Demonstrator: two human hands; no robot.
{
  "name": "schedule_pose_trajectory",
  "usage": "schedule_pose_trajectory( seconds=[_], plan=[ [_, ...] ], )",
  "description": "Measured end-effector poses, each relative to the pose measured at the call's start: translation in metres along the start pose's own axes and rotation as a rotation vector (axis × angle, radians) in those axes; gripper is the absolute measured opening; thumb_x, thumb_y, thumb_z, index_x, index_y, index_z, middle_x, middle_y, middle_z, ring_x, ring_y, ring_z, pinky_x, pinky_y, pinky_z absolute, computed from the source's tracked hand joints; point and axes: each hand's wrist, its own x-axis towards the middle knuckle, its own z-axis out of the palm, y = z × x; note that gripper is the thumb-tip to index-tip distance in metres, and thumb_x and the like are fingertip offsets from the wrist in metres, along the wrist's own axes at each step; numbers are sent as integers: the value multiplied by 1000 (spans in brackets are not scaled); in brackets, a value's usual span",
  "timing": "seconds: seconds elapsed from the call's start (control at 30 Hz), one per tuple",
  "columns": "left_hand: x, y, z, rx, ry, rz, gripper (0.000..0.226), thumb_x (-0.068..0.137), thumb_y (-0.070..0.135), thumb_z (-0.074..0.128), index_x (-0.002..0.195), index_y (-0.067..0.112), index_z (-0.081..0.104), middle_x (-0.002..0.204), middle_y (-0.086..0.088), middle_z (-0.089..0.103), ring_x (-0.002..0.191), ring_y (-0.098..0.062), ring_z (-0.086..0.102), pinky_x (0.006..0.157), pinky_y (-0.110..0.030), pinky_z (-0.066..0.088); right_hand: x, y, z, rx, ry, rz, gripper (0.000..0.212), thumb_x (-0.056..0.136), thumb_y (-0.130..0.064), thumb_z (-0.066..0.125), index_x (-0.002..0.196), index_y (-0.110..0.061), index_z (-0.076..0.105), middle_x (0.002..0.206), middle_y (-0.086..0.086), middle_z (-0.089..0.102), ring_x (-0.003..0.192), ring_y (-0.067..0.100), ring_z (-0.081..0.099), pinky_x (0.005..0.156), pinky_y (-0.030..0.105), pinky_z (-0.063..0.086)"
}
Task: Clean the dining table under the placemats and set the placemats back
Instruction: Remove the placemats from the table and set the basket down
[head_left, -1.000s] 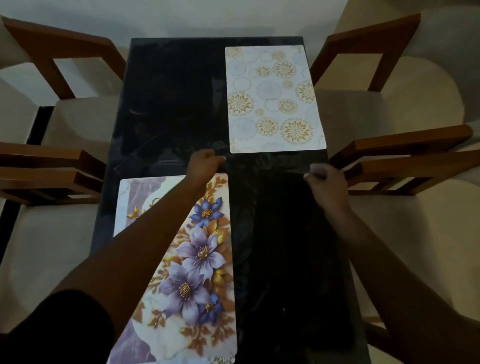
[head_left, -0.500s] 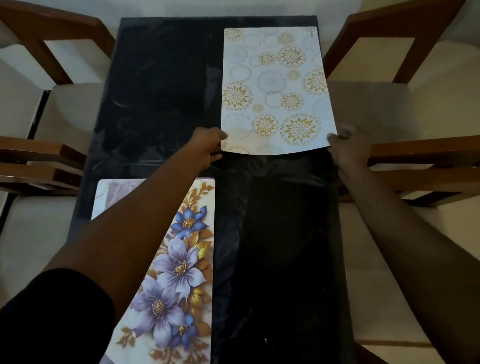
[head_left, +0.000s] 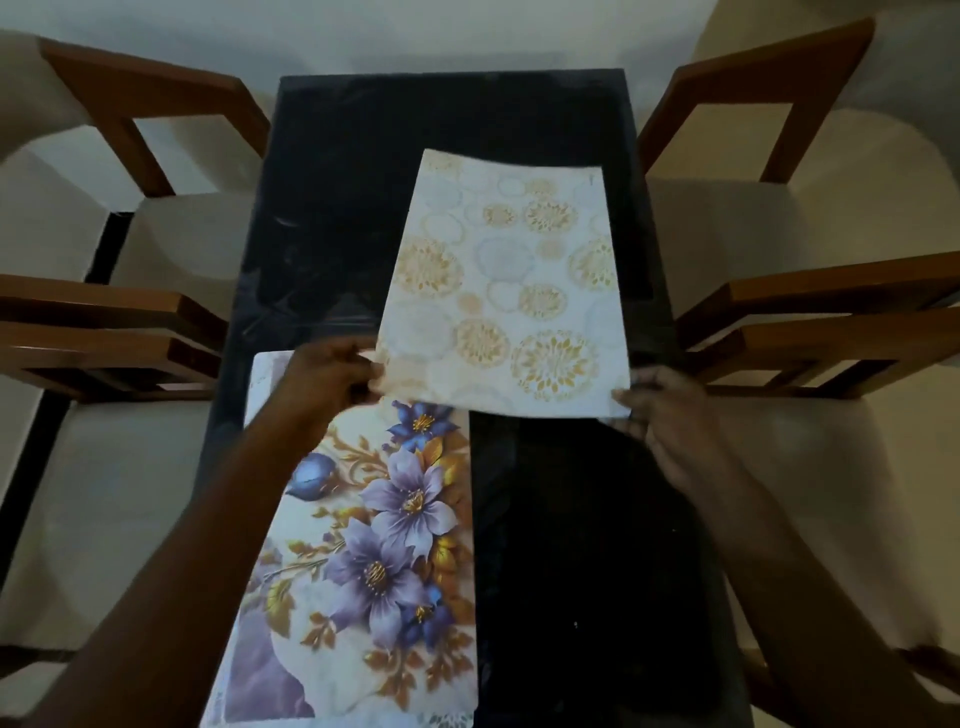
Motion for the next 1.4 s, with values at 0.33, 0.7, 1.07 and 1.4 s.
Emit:
schedule_pose_trajectory(
  seconds=[0.33, 0.7, 1.07, 1.4],
  plan=[
    [-158, -173, -136, 59, 152, -90, 31, 94, -13, 63, 118, 4, 74, 98, -30, 72, 76, -34, 72, 57, -26, 63, -165, 164, 62, -210, -156, 99, 13, 96, 5, 67, 91, -1, 56, 101, 18, 69, 98, 33, 72, 81, 45, 63],
    [-207, -254, -180, 178, 270, -138, 24, 94, -11, 67, 98, 11, 76, 90, -17, 78, 67, -24, 75, 51, -27, 59, -213, 219, 92, -388, -152, 214, 16, 94, 5, 72, 93, -1, 56, 103, 17, 62, 96, 35, 67, 82, 49, 63],
    [-232, -274, -179, 441, 458, -88, 10, 84, 8, 83, 86, 11, 73, 77, -2, 71, 74, -22, 69, 62, -32, 49, -220, 227, 71, -610, -106, 142, 22, 87, -13, 84, 96, -6, 64, 91, 16, 75, 77, 27, 77, 69, 42, 66],
    [-284, -260, -131, 271, 580, -43, 16, 93, 18, 75, 81, 8, 72, 74, -17, 71, 73, -35, 71, 71, -46, 60, -240, 208, 76, -750, -419, -111, 9, 95, -20, 73, 90, -14, 70, 82, 7, 77, 74, 21, 75, 64, 35, 60]
  ],
)
